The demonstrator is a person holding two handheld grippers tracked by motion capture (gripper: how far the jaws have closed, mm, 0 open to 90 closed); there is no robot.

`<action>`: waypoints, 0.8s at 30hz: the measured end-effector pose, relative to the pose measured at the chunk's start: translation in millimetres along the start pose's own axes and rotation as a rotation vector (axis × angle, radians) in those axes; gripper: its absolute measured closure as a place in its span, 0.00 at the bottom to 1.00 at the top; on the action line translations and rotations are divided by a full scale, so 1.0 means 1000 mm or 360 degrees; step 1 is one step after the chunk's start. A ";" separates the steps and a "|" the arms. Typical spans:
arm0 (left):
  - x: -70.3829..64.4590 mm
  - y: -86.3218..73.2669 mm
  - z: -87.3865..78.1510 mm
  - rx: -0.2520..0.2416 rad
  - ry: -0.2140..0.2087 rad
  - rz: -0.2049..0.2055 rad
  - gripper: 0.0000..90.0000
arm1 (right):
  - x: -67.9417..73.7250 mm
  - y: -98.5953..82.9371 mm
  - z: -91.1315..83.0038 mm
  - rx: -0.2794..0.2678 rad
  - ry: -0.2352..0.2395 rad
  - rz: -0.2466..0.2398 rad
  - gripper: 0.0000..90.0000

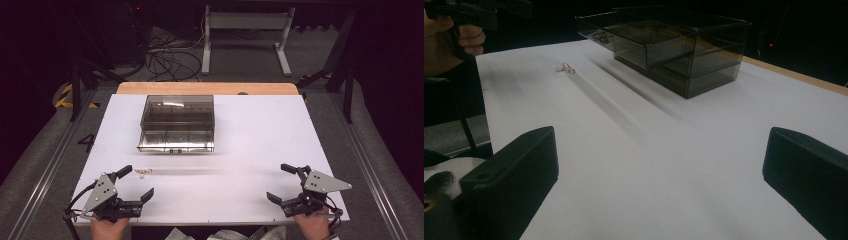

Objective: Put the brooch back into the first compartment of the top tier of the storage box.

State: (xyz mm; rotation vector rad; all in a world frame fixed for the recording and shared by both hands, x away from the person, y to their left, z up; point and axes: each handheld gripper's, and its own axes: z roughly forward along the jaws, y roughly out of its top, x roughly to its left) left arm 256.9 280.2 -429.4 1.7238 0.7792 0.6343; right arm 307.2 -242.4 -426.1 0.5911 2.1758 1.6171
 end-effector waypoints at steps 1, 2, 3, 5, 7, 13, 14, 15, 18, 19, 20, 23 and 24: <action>0.000 0.000 0.000 0.0000 0.0000 0.0000 0.04 | 0.000 0.000 0.000 0.0004 0.0002 0.0002 0.03; 0.000 0.000 0.000 0.0003 0.0005 0.0009 0.04 | 0.000 0.000 0.001 0.0009 -0.0001 0.0000 0.03; -0.001 0.001 -0.001 0.0002 0.0009 0.0020 0.04 | 0.000 0.000 0.001 0.0012 -0.0002 0.0003 0.03; -0.002 0.001 -0.002 0.0002 0.0020 0.0037 0.04 | 0.000 -0.001 0.001 0.0011 0.0005 0.0005 0.03; -0.002 0.002 -0.002 0.0008 0.0032 0.0056 0.05 | 0.000 -0.001 0.001 0.0010 0.0004 0.0002 0.03; -0.004 0.003 -0.003 0.0000 0.0051 0.0090 0.06 | -0.001 -0.001 0.002 0.0002 0.0017 0.0013 0.03; -0.004 0.003 -0.004 -0.0002 0.0049 0.0085 0.06 | 0.000 -0.001 0.002 0.0004 0.0017 0.0013 0.03; -0.004 0.003 -0.004 -0.0002 0.0049 0.0085 0.06 | 0.000 -0.001 0.002 0.0005 0.0019 0.0012 0.03; -0.002 0.003 -0.006 -0.0027 0.0046 0.0057 0.06 | 0.000 -0.001 0.002 -0.0002 0.0022 0.0014 0.03; -0.002 0.003 -0.006 -0.0027 0.0046 0.0057 0.06 | 0.000 -0.001 0.002 -0.0002 0.0024 0.0015 0.03; -0.002 0.003 -0.006 -0.0028 0.0051 0.0051 0.06 | 0.000 -0.001 0.002 -0.0001 0.0025 0.0016 0.03; -0.002 0.004 -0.007 -0.0013 0.0053 0.0065 0.08 | 0.000 -0.002 0.002 0.0002 0.0035 0.0021 0.03; -0.002 0.004 -0.007 -0.0003 0.0054 0.0072 0.08 | -0.001 -0.002 0.003 0.0006 0.0037 0.0021 0.03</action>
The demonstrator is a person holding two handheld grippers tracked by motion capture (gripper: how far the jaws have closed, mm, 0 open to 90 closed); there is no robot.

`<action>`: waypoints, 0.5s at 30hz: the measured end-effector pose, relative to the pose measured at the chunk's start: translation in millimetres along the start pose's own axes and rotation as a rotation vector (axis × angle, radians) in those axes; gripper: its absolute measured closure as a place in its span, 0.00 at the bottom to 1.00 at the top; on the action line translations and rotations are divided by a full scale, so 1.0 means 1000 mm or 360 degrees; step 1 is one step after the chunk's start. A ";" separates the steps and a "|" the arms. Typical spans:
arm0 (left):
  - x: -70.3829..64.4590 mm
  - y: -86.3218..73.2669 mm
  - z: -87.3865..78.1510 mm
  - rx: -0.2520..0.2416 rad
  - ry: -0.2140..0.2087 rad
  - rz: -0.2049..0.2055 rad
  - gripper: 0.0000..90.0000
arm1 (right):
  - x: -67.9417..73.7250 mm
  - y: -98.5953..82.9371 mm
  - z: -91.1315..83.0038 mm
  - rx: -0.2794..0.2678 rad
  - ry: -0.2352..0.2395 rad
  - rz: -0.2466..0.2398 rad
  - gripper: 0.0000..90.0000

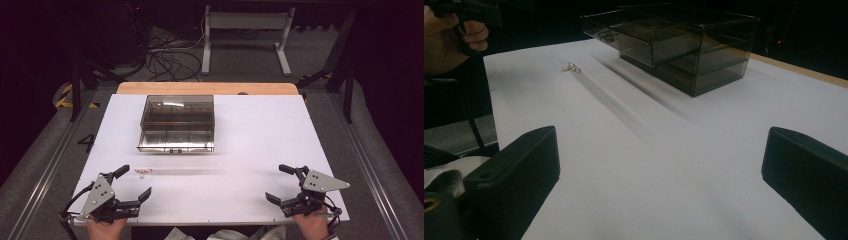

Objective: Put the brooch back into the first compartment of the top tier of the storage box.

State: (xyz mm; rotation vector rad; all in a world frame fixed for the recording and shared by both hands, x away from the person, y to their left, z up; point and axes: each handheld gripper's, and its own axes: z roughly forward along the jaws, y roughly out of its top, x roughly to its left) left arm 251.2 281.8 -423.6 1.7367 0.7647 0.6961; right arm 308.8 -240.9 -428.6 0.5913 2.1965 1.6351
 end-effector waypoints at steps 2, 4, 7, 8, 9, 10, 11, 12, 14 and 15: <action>0.000 0.001 0.000 0.0004 -0.0001 0.0011 0.09 | 0.000 0.000 0.000 0.0001 0.0003 -0.0001 0.03; 0.001 0.002 0.000 0.0009 0.0000 0.0012 0.10 | 0.000 0.000 0.001 -0.0001 0.0006 0.0002 0.03; 0.004 0.005 0.000 0.0018 -0.0001 -0.0004 0.10 | 0.000 0.000 0.001 0.0000 0.0007 0.0000 0.03; 0.004 0.005 0.000 0.0018 -0.0001 -0.0004 0.10 | 0.000 0.000 0.001 0.0001 0.0007 0.0000 0.03; 0.005 0.006 0.000 0.0021 -0.0002 -0.0019 0.10 | 0.000 0.000 0.001 0.0001 0.0007 0.0000 0.03; 0.007 0.009 0.001 0.0034 0.0002 -0.0026 0.10 | 0.000 0.000 0.002 0.0004 0.0011 0.0004 0.03; 0.008 0.011 0.001 0.0048 0.0006 -0.0023 0.10 | 0.000 0.000 0.002 0.0006 0.0010 0.0004 0.03; 0.008 0.011 0.001 0.0048 0.0006 -0.0023 0.11 | 0.000 0.000 0.002 0.0005 0.0011 0.0004 0.03; 0.010 0.014 0.001 0.0070 0.0004 -0.0030 0.11 | 0.000 0.000 0.002 0.0005 0.0011 0.0003 0.03; 0.011 0.016 0.001 0.0074 0.0001 -0.0029 0.11 | -0.001 -0.001 0.003 0.0008 0.0012 0.0005 0.03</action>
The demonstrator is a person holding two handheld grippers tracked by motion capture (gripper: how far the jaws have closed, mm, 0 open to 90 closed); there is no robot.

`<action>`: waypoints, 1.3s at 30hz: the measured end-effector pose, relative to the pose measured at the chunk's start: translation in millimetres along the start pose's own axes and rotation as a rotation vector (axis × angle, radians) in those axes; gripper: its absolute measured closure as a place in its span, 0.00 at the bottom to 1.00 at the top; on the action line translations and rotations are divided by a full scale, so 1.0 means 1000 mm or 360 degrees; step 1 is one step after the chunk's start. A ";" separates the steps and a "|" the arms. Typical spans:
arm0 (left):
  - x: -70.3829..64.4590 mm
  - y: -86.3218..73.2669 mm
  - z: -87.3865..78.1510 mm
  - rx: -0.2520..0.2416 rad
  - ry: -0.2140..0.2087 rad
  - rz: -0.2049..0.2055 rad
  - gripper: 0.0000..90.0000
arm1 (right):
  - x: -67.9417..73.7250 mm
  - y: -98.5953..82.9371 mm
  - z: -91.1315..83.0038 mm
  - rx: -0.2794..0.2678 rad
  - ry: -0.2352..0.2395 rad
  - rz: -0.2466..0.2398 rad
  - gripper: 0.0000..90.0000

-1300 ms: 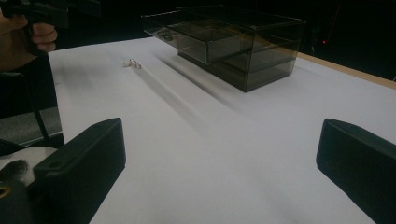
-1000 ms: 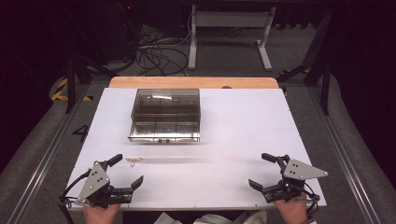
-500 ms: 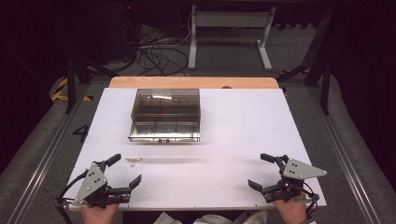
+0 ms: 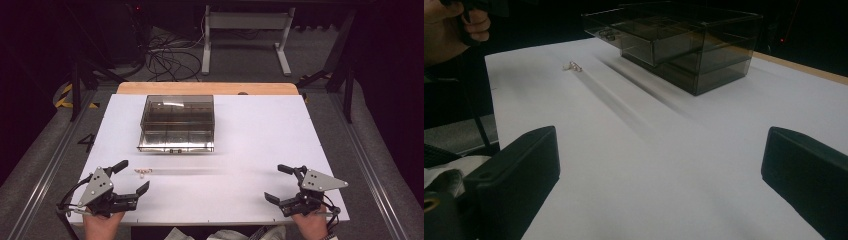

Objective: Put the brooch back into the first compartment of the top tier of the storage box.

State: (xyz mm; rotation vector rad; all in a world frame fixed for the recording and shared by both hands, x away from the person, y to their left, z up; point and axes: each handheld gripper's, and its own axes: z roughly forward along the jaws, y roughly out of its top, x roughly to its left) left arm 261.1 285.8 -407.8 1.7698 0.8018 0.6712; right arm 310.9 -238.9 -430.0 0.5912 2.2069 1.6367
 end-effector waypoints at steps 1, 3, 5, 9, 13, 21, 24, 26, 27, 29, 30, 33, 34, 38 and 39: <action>0.002 0.003 0.000 0.0001 -0.0009 0.0001 0.11 | 0.000 0.000 0.000 0.0002 0.0001 0.0002 0.03; 0.003 0.004 0.000 -0.0003 -0.0008 0.0005 0.11 | 0.000 0.000 0.001 0.0002 0.0004 0.0005 0.03; 0.006 0.007 0.000 -0.0009 -0.0023 -0.0006 0.11 | 0.000 0.000 0.001 0.0008 0.0005 0.0006 0.03; 0.009 0.010 0.001 0.0000 -0.0018 -0.0011 0.11 | 0.000 0.000 0.002 0.0012 0.0006 0.0007 0.03; 0.014 0.015 0.003 0.0000 -0.0031 -0.0028 0.11 | 0.000 -0.001 0.003 0.0013 0.0006 0.0007 0.03; 0.023 0.018 0.008 0.0030 -0.0032 -0.0057 0.11 | -0.001 -0.001 0.002 0.0017 0.0001 0.0007 0.04; 0.025 0.021 0.010 0.0044 -0.0020 -0.0041 0.11 | -0.001 -0.001 0.002 0.0019 0.0003 0.0009 0.04; 0.027 0.021 0.011 0.0050 -0.0015 -0.0030 0.11 | -0.001 -0.001 0.003 0.0020 0.0003 0.0009 0.04; 0.028 0.021 0.012 0.0055 -0.0018 -0.0038 0.11 | -0.001 -0.001 0.003 0.0020 0.0005 0.0004 0.04; 0.031 0.020 0.014 0.0059 -0.0018 -0.0047 0.11 | -0.001 -0.001 0.003 0.0023 0.0004 0.0002 0.04; 0.035 0.020 0.015 0.0074 -0.0030 -0.0048 0.11 | -0.001 -0.001 0.003 0.0022 0.0004 0.0002 0.04; 0.040 0.020 0.016 0.0072 -0.0080 -0.0058 0.13 | -0.001 -0.001 0.003 0.0024 0.0004 0.0010 0.04; 0.040 0.020 0.016 0.0072 -0.0080 -0.0058 0.13 | -0.001 -0.001 0.003 0.0022 0.0006 0.0012 0.04; 0.047 0.019 0.018 0.0085 -0.0110 -0.0107 0.13 | -0.001 -0.001 0.003 0.0024 0.0009 0.0007 0.04; 0.049 0.019 0.019 0.0112 -0.0106 -0.0115 0.13 | -0.001 -0.001 0.003 0.0026 0.0008 0.0005 0.04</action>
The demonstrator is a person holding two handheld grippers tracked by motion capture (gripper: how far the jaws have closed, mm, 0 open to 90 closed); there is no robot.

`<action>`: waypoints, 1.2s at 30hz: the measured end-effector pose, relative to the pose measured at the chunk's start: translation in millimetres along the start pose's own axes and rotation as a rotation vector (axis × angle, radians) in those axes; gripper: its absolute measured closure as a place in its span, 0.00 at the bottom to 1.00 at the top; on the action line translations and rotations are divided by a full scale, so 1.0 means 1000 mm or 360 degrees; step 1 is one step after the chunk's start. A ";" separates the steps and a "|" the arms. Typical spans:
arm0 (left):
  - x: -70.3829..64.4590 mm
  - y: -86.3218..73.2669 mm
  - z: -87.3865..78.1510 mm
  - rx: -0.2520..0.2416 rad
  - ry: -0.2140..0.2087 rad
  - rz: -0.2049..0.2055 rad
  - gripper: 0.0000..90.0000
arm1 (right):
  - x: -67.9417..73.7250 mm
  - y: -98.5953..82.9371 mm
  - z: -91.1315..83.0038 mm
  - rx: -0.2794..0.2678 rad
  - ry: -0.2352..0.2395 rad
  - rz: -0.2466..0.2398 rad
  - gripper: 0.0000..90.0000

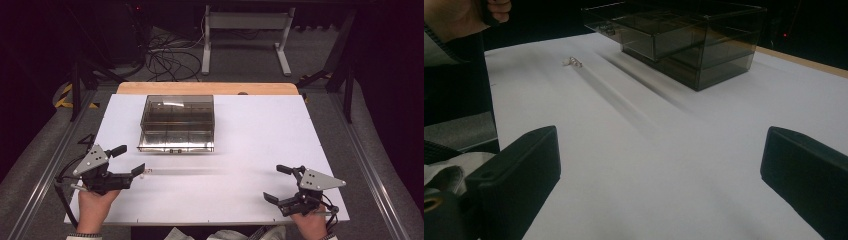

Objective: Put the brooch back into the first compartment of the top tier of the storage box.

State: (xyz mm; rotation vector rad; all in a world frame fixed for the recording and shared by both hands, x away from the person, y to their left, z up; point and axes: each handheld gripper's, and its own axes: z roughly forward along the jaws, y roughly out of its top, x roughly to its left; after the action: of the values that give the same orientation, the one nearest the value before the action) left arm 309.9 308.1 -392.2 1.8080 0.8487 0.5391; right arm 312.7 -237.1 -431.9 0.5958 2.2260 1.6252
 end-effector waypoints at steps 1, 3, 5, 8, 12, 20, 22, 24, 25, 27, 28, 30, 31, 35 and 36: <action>0.000 0.000 0.001 0.0010 0.0006 -0.0020 0.13 | 0.000 0.000 0.000 0.0000 0.0002 0.0001 0.04; 0.001 0.000 0.002 0.0025 0.0013 -0.0027 0.13 | 0.000 0.000 0.000 0.0001 0.0002 0.0002 0.04; 0.002 0.000 0.004 0.0050 0.0028 -0.0042 0.13 | 0.000 0.000 0.000 0.0002 0.0002 0.0002 0.04; 0.004 0.000 0.005 0.0062 0.0039 -0.0037 0.13 | 0.000 0.000 0.000 0.0000 0.0000 -0.0001 0.04; 0.002 0.000 0.008 0.0116 0.0080 0.0018 0.10 | 0.000 0.000 0.000 -0.0002 0.0003 0.0007 0.04; 0.002 -0.003 0.013 0.0202 0.0082 0.0107 0.14 | 0.000 0.000 0.000 -0.0002 0.0003 0.0000 0.04; 0.005 -0.004 0.014 0.0226 0.0061 0.0111 0.16 | 0.000 0.000 0.000 -0.0001 0.0003 -0.0001 0.04; 0.009 -0.005 0.016 0.0250 0.0045 0.0086 0.17 | 0.000 0.000 0.000 -0.0001 0.0004 0.0000 0.04; 0.011 -0.006 0.017 0.0261 0.0031 0.0064 0.18 | 0.000 0.000 0.000 0.0000 0.0006 0.0000 0.04; 0.015 -0.008 0.020 0.0295 0.0012 0.0031 0.21 | 0.000 0.000 0.000 -0.0001 0.0007 0.0004 0.04; 0.017 -0.009 0.021 0.0319 0.0001 0.0017 0.22 | 0.000 0.000 0.000 0.0000 0.0006 0.0004 0.04; 0.020 -0.011 0.025 0.0367 0.0000 0.0001 0.22 | 0.000 0.000 0.001 0.0001 0.0007 0.0004 0.04; 0.021 -0.012 0.027 0.0383 -0.0010 -0.0009 0.22 | 0.000 0.000 0.001 0.0003 0.0008 0.0005 0.04; 0.024 -0.014 0.034 0.0435 -0.0009 -0.0033 0.23 | -0.001 0.000 0.001 0.0004 0.0010 0.0007 0.04; 0.025 -0.015 0.035 0.0446 -0.0011 -0.0040 0.23 | -0.001 0.000 0.001 0.0004 0.0010 0.0008 0.04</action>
State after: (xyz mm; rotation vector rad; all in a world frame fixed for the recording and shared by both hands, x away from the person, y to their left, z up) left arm 346.5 309.1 -419.9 2.0482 0.9792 0.4130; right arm 313.9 -236.4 -432.7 0.5982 2.2332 1.6287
